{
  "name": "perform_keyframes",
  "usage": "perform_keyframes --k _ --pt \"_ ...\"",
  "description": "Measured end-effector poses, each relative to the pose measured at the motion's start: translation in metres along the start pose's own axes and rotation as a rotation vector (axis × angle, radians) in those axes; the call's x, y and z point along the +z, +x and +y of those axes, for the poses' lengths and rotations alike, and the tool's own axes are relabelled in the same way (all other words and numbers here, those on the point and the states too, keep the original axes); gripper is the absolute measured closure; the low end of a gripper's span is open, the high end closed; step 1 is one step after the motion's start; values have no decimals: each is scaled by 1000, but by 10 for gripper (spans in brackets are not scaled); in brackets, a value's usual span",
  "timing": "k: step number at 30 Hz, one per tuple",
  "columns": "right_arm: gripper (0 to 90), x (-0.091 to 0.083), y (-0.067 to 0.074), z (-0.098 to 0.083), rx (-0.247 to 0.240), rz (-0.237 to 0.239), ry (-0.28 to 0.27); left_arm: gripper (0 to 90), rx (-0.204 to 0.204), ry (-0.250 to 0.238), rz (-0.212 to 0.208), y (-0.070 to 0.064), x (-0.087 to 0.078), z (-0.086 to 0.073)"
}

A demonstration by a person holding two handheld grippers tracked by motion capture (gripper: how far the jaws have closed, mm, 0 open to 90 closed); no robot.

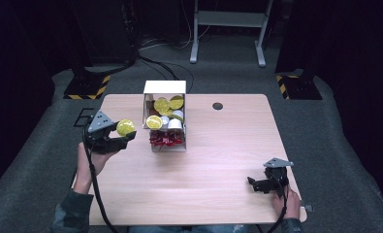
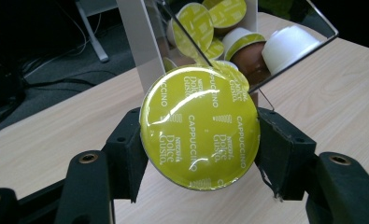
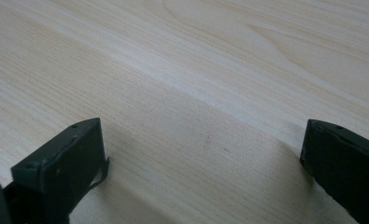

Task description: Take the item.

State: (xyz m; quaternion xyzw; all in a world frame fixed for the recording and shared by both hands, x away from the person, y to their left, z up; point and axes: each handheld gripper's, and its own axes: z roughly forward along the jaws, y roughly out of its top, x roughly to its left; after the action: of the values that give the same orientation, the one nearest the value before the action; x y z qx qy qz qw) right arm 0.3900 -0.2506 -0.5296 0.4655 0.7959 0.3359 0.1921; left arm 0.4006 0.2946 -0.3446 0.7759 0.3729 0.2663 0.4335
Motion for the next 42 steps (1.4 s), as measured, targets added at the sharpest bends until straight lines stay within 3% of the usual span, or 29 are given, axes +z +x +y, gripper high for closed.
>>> perform_keyframes --k 8,15,21,40,42 --pt "0 0 0 0 -1 0 0 394 -2 -37 1 2 -8 16" --pt "0 0 0 0 0 -1 -1 394 32 -42 -1 -2 -5 37" --pt "0 0 0 0 0 0 0 394 57 -40 -19 -8 4 53" --pt "0 0 0 0 -1 -1 0 393 105 -10 -59 -23 38 76" --pt "0 0 0 0 -1 -1 -1 394 83 -8 -68 -24 44 78"
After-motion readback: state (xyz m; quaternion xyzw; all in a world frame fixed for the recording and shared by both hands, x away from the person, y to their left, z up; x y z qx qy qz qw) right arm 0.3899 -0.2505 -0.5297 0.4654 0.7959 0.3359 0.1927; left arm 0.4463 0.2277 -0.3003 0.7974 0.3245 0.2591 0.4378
